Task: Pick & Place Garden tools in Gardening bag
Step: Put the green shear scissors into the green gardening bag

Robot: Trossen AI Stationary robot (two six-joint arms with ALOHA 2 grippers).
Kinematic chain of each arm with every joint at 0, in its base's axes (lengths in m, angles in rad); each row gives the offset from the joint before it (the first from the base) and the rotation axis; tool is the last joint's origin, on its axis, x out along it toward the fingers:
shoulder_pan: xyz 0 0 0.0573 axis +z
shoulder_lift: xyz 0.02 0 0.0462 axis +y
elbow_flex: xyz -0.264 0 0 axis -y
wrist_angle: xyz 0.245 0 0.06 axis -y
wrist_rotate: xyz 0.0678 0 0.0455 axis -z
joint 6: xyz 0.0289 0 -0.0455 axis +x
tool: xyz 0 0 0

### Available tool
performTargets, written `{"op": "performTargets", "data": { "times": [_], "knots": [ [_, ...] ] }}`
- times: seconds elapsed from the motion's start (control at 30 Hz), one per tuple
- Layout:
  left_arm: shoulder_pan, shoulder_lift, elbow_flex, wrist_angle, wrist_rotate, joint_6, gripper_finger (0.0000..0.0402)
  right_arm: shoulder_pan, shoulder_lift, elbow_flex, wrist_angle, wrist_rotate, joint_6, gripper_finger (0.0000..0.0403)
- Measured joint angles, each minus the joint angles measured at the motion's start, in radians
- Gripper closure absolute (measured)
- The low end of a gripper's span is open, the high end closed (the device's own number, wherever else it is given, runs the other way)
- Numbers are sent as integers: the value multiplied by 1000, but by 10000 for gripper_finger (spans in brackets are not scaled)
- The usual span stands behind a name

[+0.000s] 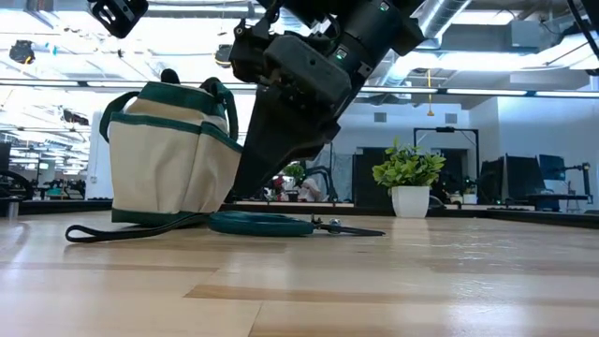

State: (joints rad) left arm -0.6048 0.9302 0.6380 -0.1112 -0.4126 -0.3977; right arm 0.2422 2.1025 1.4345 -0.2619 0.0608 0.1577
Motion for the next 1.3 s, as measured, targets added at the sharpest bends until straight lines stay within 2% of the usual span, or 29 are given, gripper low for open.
{"op": "performTargets", "data": {
  "times": [0.4,0.63,0.9,1.07,1.3],
  "knots": [
    [0,0,0,-2,-1,0,400,-8,80,4,22,-13,0,294],
    [0,0,0,-1,-2,0,400,-10,80,4,15,-8,-2,363],
    [0,-3,0,-1,-2,2,400,1,59,-2,14,23,-16,363],
    [-7,-28,0,0,-17,53,400,19,9,0,94,47,-68,363],
    [-72,-103,0,-1,-125,109,400,27,-17,1,196,71,-126,363]
  ]
}}
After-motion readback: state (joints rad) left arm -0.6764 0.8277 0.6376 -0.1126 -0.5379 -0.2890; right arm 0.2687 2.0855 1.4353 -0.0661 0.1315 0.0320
